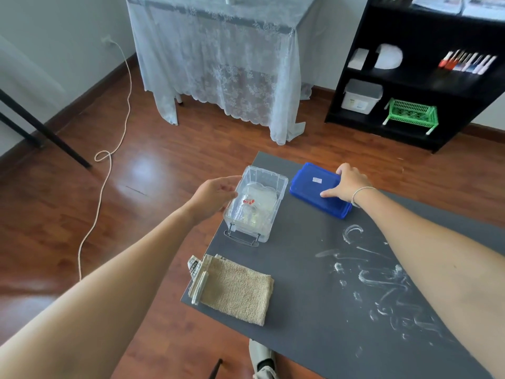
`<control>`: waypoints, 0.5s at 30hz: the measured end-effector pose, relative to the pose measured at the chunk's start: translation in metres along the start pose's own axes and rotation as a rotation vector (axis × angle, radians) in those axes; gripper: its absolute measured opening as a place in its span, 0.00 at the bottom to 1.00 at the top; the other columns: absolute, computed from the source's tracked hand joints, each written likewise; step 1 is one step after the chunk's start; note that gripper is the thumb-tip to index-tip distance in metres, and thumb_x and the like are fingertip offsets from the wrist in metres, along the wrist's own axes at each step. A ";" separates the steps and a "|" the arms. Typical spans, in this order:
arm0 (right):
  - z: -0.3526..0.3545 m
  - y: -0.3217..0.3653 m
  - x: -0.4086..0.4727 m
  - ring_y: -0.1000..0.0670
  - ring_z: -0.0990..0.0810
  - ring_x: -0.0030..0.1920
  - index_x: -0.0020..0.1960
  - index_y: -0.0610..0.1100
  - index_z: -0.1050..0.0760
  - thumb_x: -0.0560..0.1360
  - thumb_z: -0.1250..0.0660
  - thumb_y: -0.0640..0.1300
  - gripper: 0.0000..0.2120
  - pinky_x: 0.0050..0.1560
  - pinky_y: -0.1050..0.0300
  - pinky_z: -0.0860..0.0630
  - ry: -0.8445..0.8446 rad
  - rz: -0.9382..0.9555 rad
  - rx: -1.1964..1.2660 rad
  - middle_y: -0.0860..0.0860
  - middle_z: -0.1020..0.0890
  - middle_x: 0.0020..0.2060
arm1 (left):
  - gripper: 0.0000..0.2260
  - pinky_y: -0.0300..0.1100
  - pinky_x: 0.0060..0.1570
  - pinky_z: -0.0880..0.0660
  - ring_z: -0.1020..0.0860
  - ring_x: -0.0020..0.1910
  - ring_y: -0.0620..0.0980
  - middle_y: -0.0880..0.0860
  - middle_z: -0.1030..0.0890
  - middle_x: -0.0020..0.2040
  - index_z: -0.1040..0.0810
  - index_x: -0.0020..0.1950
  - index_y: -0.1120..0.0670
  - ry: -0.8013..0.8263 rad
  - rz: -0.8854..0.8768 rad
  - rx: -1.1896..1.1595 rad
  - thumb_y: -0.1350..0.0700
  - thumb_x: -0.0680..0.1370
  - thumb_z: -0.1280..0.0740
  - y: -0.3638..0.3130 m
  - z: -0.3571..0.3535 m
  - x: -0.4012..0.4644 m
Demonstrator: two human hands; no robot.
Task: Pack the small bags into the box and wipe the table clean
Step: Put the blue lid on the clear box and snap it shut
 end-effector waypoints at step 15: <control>0.106 0.029 -0.017 0.52 0.23 0.38 0.57 0.40 0.24 0.72 0.34 0.32 0.14 0.42 0.65 0.25 -0.039 0.221 0.675 0.41 0.21 0.50 | 0.17 0.50 0.50 0.20 0.20 0.50 0.56 0.55 0.18 0.51 0.26 0.65 0.49 0.021 -0.014 0.002 0.58 0.77 0.37 -0.007 0.001 -0.010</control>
Point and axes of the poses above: each hand's wrist, its own x-axis towards the middle knuckle, its own z-axis out of the back of the hand, y = z × x, the point moved 9 cm from there along x, towards the middle knuckle
